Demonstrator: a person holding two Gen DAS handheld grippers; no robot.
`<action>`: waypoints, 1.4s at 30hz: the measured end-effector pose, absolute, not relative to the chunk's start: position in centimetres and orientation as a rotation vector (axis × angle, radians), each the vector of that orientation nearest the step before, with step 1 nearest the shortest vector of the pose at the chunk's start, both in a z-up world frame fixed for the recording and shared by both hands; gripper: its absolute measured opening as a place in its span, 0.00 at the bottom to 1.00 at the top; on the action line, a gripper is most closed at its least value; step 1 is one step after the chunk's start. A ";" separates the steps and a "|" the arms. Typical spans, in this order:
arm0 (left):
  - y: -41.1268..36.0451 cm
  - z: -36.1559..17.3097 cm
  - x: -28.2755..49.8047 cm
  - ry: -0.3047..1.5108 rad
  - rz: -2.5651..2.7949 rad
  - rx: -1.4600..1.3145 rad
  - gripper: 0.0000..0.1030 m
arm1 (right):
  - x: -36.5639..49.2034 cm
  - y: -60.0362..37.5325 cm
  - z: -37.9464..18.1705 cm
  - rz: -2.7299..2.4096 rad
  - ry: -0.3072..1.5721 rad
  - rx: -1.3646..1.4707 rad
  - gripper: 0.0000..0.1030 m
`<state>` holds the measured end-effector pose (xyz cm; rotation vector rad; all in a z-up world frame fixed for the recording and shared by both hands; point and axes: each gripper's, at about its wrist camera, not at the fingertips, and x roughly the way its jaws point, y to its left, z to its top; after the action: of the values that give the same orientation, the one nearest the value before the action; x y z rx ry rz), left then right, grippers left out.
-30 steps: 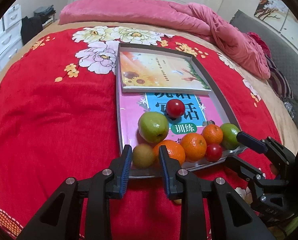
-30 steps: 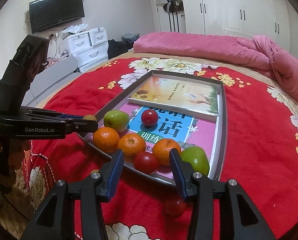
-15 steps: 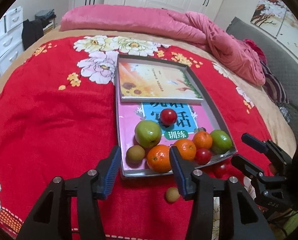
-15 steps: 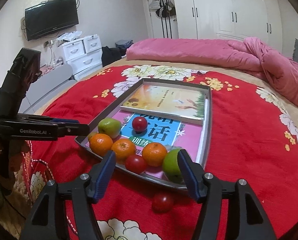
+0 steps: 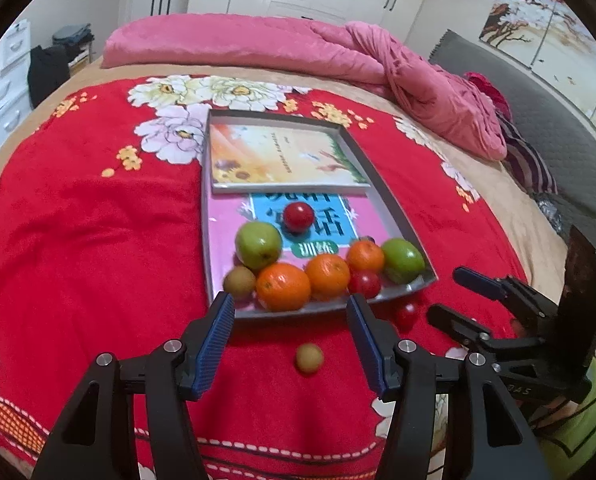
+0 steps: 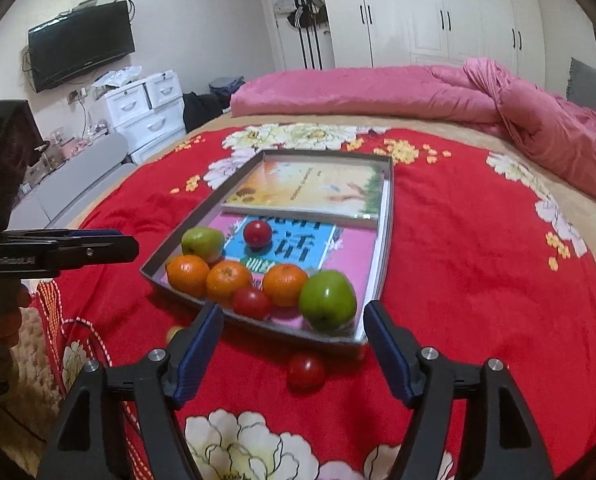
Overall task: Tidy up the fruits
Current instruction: 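Move both open grippers to the remaining kiwi and tomato on the bedspread, then close the left gripper on the second kiwi while the right gripper grasps the second tomato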
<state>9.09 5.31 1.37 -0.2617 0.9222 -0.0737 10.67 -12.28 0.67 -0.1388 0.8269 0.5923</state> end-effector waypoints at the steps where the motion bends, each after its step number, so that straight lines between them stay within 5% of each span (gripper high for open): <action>1: 5.1 1.1 9.0 0.930 -0.074 -0.261 0.59 | 10.6 -12.2 0.5 0.592 0.837 -0.140 0.70; 15: 2.8 -3.0 8.6 1.039 -0.093 -0.233 0.59 | 11.2 -11.9 -2.8 0.551 0.959 -0.188 0.68; 23: 2.1 -4.3 8.9 1.064 -0.104 -0.224 0.58 | 11.7 -11.5 -4.1 0.558 1.000 -0.205 0.49; 27: 1.8 -5.0 9.3 1.073 -0.108 -0.219 0.45 | 12.1 -11.2 -4.9 0.552 1.026 -0.220 0.28; 34: 2.2 -6.2 9.9 1.097 -0.106 -0.249 0.22 | 11.2 -10.9 -3.7 0.653 1.018 -0.165 0.27; 42: 3.1 -2.7 8.9 1.012 -0.121 -0.278 0.22 | 8.7 -9.6 0.6 0.777 0.793 -0.185 0.27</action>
<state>8.88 3.12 -2.67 -0.2779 1.0120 -0.1208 8.66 -9.64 0.60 -0.1853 0.7931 0.7774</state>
